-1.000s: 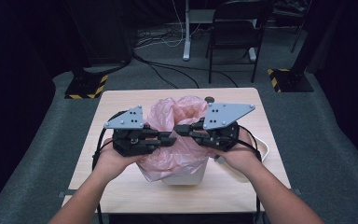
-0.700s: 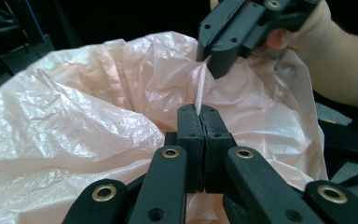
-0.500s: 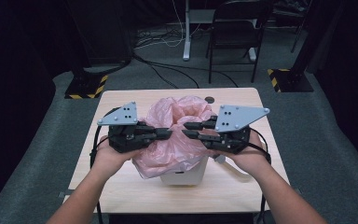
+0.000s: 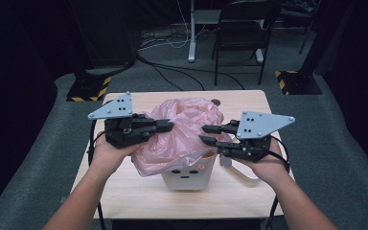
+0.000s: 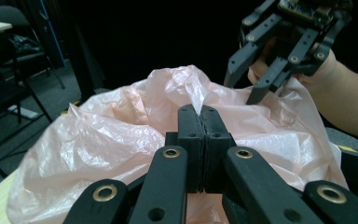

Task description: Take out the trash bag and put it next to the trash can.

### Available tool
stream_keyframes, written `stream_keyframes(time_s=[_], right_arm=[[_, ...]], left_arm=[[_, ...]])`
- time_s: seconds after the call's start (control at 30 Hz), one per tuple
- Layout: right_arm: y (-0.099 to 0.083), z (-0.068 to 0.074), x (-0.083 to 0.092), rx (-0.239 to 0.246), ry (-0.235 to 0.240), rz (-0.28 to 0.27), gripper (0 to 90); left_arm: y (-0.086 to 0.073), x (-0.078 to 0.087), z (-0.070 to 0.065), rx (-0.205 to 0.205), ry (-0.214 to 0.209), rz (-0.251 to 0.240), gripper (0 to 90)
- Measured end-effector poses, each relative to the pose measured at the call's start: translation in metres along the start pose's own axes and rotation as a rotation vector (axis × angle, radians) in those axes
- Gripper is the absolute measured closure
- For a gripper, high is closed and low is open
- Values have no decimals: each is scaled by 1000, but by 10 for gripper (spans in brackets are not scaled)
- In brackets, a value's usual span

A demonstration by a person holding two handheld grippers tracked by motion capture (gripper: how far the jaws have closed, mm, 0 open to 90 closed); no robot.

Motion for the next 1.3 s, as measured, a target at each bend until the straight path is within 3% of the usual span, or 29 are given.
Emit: stream_keyframes(time_s=[0.37, 0.63, 0.97, 1.3], right_arm=[[-2, -2, 10, -17, -26, -12, 648], [-4, -3, 16, -23, -43, -35, 621], [-18, -7, 28, -61, -77, -43, 590], [-26, -5, 25, -61, -83, -15, 591]], left_arm=[[18, 9, 8, 3, 25, -33, 890], [34, 17, 13, -17, 57, -49, 890], [47, 35, 20, -26, 100, -77, 889], [59, 45, 25, -31, 124, -91, 889]])
Point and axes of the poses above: each handheld gripper's, and its own axes: x roughly backward along the jaws, y roughly out of its top, z roughly to its left, the point moved 7 cm from there along -x, roughly forward along the jaws, and after that the axes turned 7 degrees about -z, right-handed, at the moved point
